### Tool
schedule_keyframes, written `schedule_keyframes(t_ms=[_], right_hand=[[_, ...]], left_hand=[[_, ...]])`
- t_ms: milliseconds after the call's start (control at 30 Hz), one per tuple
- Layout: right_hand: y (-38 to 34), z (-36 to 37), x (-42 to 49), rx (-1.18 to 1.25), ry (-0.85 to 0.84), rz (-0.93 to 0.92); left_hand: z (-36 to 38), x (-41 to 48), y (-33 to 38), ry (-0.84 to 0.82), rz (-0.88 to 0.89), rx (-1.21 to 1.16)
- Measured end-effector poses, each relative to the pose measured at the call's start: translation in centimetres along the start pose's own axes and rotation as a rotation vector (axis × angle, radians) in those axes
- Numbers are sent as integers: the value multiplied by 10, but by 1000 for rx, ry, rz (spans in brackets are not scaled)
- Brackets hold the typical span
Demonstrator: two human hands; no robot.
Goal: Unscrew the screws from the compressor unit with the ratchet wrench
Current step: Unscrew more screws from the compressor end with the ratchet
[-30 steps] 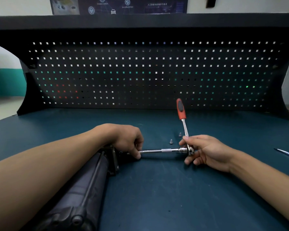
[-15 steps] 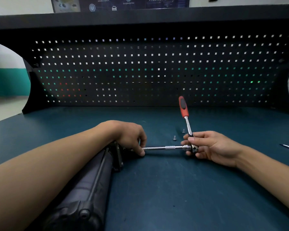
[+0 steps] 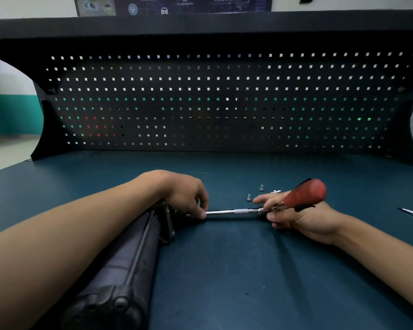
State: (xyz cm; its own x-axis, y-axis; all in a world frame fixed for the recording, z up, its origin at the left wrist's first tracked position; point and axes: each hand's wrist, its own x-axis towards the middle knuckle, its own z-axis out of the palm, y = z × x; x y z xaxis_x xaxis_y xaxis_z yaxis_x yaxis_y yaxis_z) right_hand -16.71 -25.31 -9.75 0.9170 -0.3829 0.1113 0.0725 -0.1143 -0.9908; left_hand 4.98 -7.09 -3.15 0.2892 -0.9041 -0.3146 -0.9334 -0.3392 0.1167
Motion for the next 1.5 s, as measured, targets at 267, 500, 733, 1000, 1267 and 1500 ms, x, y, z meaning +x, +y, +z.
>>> schedule_keyframes(t_ms=[267,500,733,1000,1267,1500], right_hand=[[-4,1,7,33,5,94],[-11,8,17,56,86,168],[-10,3,20,31,80,248],[-8,0,18,74,15,272],[-11,-4,13,109,-8,220],[-8,-2,9,102,11,131]], left_hand=[[-1,1,2,24,16,59],[-2,0,-2,47,18,67],[-2,0,-2,52,20,28],[0,1,-2,-8,-13,7],[-2,3,1,-9,-1,20],[1,5,0,-2,-19,74]])
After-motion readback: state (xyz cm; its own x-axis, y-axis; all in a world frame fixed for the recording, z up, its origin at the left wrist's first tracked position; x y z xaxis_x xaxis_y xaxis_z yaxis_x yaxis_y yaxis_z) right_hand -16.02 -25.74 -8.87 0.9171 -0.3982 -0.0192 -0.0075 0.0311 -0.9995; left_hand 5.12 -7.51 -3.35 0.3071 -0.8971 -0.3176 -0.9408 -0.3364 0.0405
